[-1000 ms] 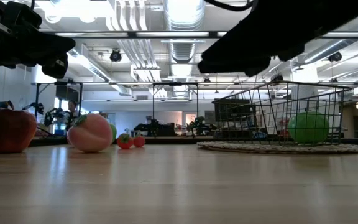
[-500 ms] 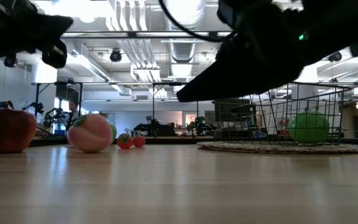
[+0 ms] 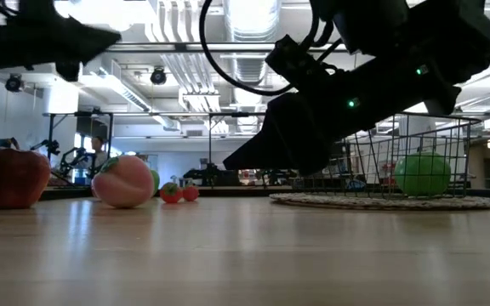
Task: Build produce basket
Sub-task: Put the green apple into the gold wire basket
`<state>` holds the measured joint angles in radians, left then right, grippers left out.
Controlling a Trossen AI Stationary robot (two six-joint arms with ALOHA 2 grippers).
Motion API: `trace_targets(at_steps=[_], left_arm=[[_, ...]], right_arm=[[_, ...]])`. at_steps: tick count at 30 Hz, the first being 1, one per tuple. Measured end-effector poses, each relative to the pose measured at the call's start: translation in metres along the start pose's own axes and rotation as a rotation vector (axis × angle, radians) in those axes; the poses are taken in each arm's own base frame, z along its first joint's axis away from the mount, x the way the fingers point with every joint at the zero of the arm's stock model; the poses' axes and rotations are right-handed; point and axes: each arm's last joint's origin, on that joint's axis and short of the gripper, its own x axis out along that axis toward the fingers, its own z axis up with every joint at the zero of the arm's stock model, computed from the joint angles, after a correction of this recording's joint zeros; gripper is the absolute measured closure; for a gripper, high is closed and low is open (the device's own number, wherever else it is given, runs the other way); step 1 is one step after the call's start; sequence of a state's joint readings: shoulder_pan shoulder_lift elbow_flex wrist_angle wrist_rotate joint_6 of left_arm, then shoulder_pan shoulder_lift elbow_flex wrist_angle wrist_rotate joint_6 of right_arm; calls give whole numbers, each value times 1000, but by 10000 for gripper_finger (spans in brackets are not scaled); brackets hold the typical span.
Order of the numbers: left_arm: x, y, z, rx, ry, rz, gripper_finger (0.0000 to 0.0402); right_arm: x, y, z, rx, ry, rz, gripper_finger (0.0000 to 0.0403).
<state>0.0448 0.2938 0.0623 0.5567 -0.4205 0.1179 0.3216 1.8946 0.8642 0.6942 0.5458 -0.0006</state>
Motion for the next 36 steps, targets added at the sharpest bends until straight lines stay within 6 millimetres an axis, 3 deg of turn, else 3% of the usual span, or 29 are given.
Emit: trace_targets(at_steps=[6, 13, 18, 22, 31, 36], left_arm=[[32, -4, 16, 122, 228, 276, 400], [81, -1, 34, 312, 655, 470, 399], [107, 17, 29, 375, 902, 551, 365], [121, 38, 12, 302, 1050, 505, 316], [122, 96, -10, 182, 1195, 632, 230], [122, 118, -17, 2, 1193, 499, 224]], right_arm=[[-1, 1, 1, 17, -3, 6, 255], [-6, 10, 1, 123, -7, 31, 255], [-11, 18, 3, 175, -27, 49, 255], [-16, 25, 4, 151, -39, 70, 255], [-24, 37, 4, 163, -45, 106, 255], [-26, 39, 4, 186, -45, 115, 255]])
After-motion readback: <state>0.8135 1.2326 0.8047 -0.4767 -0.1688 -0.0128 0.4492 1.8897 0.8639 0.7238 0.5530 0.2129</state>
